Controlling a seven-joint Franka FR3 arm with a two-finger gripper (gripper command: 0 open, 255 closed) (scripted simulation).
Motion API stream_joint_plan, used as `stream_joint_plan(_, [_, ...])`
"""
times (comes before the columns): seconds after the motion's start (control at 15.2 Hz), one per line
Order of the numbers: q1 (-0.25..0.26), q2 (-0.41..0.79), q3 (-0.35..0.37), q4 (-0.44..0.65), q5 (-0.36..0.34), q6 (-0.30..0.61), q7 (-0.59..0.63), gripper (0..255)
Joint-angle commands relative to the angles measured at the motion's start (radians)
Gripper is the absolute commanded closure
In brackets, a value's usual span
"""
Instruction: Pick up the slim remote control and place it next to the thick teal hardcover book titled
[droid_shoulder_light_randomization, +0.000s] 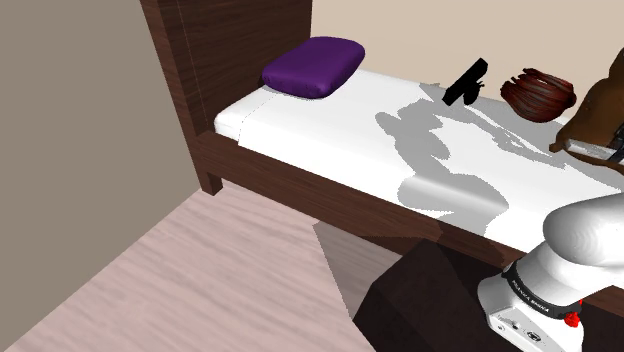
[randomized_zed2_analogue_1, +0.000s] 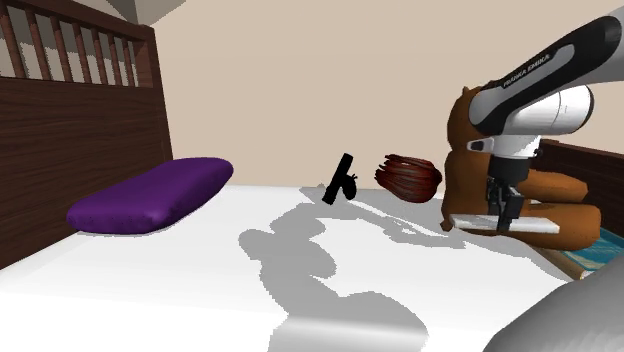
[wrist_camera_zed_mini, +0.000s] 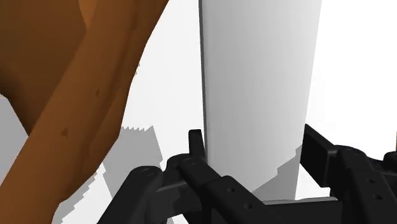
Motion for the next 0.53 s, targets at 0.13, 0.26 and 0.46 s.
stream_joint_plan(0.13, [-0.066,-0.058,-0.035,-0.012,-0.057,-0.025,-0.07,255])
stream_joint_plan(0.26, [-0.094,-0.076,-0.06,-0.009,-0.08,-0.034,-0.111,255])
stream_joint_plan(0.46, [-0.129,-0.096,-0.102,0.005,-0.111,-0.047,-0.176,255])
